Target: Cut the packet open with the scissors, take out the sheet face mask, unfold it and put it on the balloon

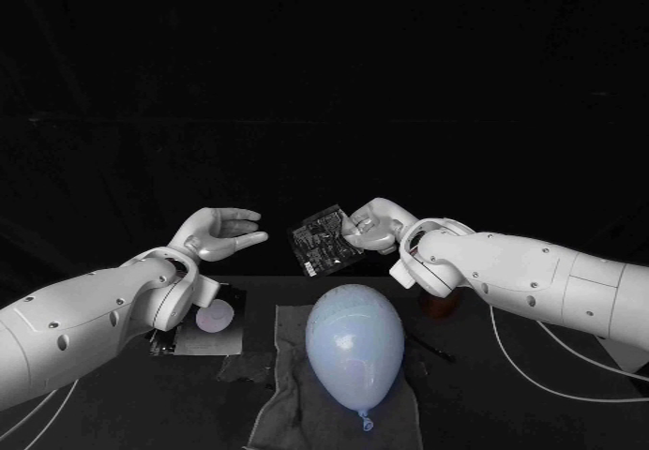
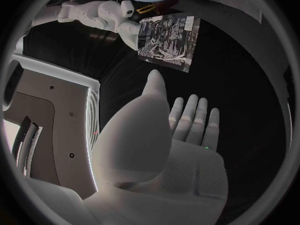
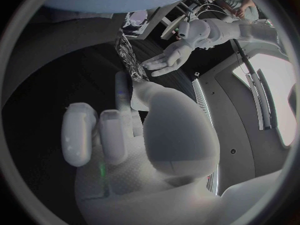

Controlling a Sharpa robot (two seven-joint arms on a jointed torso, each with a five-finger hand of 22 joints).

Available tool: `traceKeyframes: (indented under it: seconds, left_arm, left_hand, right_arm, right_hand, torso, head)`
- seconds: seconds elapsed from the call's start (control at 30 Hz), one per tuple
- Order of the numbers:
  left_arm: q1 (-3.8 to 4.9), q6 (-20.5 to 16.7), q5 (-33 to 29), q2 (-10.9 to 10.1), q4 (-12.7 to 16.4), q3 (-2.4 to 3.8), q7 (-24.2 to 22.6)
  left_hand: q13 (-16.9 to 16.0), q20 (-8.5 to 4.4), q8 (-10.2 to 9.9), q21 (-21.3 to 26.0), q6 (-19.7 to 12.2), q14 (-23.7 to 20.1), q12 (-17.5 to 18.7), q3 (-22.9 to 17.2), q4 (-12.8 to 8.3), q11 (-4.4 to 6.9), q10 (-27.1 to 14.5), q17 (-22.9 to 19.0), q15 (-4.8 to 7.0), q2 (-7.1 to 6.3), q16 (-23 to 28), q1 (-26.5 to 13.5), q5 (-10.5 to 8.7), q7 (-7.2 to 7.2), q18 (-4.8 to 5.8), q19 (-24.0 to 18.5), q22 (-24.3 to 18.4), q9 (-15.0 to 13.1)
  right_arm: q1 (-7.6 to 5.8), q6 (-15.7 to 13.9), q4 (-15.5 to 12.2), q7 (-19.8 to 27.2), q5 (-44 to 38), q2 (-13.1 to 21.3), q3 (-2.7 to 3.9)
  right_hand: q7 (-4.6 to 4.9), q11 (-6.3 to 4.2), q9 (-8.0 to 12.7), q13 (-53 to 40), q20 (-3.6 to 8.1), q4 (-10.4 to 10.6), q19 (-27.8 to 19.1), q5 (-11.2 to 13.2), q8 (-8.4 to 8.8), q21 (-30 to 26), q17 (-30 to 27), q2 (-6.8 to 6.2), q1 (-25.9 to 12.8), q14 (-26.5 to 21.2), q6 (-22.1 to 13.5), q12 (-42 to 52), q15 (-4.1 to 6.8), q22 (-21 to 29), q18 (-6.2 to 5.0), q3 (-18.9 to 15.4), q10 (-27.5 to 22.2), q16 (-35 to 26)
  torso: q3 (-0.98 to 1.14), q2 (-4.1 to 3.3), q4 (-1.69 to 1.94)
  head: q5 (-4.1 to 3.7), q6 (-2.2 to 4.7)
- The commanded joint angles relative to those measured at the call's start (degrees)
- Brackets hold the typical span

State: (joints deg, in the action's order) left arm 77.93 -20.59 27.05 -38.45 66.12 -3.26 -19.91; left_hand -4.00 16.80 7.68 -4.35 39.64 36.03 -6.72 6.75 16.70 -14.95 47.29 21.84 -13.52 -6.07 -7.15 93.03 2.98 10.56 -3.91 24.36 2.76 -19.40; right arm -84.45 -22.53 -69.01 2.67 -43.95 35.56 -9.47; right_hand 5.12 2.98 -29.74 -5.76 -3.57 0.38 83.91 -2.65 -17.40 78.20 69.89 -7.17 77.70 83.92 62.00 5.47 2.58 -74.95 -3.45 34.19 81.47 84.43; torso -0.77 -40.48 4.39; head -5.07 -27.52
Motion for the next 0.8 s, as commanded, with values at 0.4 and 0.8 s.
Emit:
traceKeyframes:
  seconds: [0.4, 0.8]
  left_arm:
    - [0.07, -7.4, -2.2, -2.9, 6.5, 0.13, 2.5]
    - [-0.75, -2.0, -2.1, 1.7, 9.0, -0.08, 11.1]
  left_hand:
    - [-2.0, -3.20, 6.9, -14.3, 12.0, 23.7, -9.4, -2.1, -0.1, 6.71, 13.7, 4.6, 8.26, 3.26, -16.5, -1.9, -0.16, 1.30, -6.76, 31.0, 6.9, -2.0]
    - [-1.0, -7.23, 5.0, -20.1, 12.4, 32.4, -5.4, 1.7, 0.1, 8.42, 19.2, 7.8, 10.41, 4.62, -18.0, -13.1, -0.16, -0.30, -6.26, 36.2, 9.9, -0.7]
  right_arm:
    - [0.02, -12.8, 0.2, -15.8, -21.8, -1.5, 0.15]
    - [0.18, -10.6, -2.7, -21.9, -29.8, -3.7, 0.15]
  right_hand:
    - [-0.13, -2.30, -1.9, -0.2, 0.43, -0.7, 0.4, -0.2, -0.75, 0.5, 0.6, -0.04, -0.9, 2.6, -0.3, 0.1, 0.56, -10.6, 0.85, 1.6, 3.1, 0.4]
    - [-0.16, -2.34, -2.3, -0.2, 0.47, -1.2, 0.5, -0.2, -1.18, 0.7, 1.1, -0.27, -1.6, 2.8, -0.3, 0.1, 0.59, -10.8, 0.90, 2.8, 3.3, 0.6]
  torso:
    - [0.00, 0.05, 0.06]
    - [-0.04, -0.03, -0.13]
  head:
    - [0.03, 1.06]
    - [-0.08, 1.15]
